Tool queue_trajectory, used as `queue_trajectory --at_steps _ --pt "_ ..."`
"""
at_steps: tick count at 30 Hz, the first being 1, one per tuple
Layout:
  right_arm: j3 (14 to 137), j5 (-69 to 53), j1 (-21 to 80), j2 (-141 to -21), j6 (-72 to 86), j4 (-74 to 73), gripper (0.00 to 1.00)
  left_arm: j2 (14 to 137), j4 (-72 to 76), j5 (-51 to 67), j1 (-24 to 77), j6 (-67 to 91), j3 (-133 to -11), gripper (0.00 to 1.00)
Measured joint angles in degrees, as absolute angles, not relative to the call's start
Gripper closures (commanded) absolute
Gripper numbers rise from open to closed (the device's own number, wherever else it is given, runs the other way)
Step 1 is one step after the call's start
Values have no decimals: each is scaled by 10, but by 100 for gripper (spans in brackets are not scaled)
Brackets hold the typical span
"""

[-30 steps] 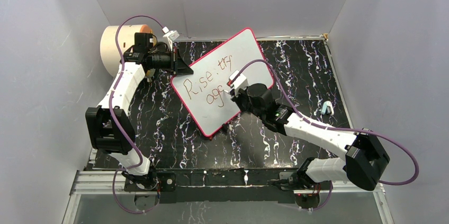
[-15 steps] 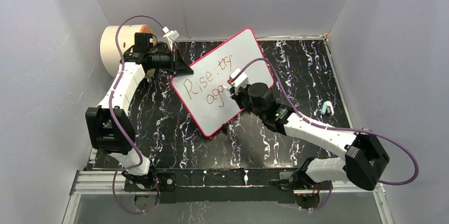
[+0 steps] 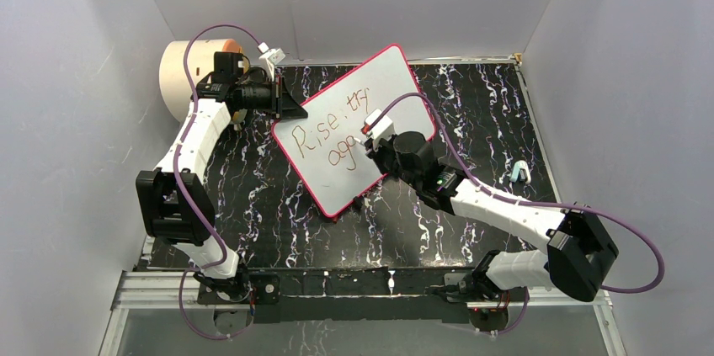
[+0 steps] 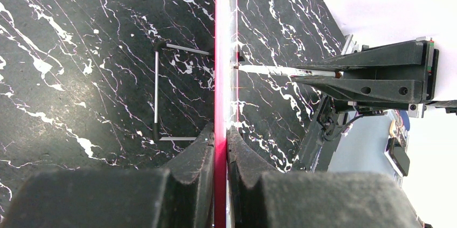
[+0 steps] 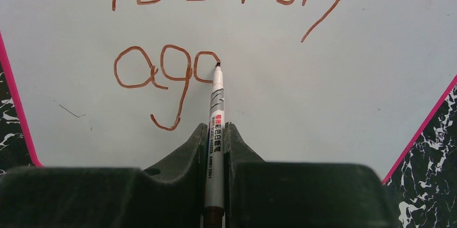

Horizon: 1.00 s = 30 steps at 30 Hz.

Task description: Write a sentence on the whiteboard

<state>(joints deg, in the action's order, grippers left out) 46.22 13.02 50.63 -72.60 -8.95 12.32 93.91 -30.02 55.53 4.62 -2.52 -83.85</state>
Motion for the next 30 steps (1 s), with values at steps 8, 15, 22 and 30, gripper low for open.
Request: queue_trajectory --at_steps 8,15,22,30 --pt "462 128 506 -726 -88 113 100 939 -300 555 46 -25 -838 100" --pt "460 129 506 -721 -87 96 100 939 -300 555 46 -25 -838 100" --pt "458 136 506 -720 -87 94 100 939 -300 555 46 -25 -838 100" --pt "451 154 506 -717 -87 94 100 939 -300 555 46 -25 -838 100"
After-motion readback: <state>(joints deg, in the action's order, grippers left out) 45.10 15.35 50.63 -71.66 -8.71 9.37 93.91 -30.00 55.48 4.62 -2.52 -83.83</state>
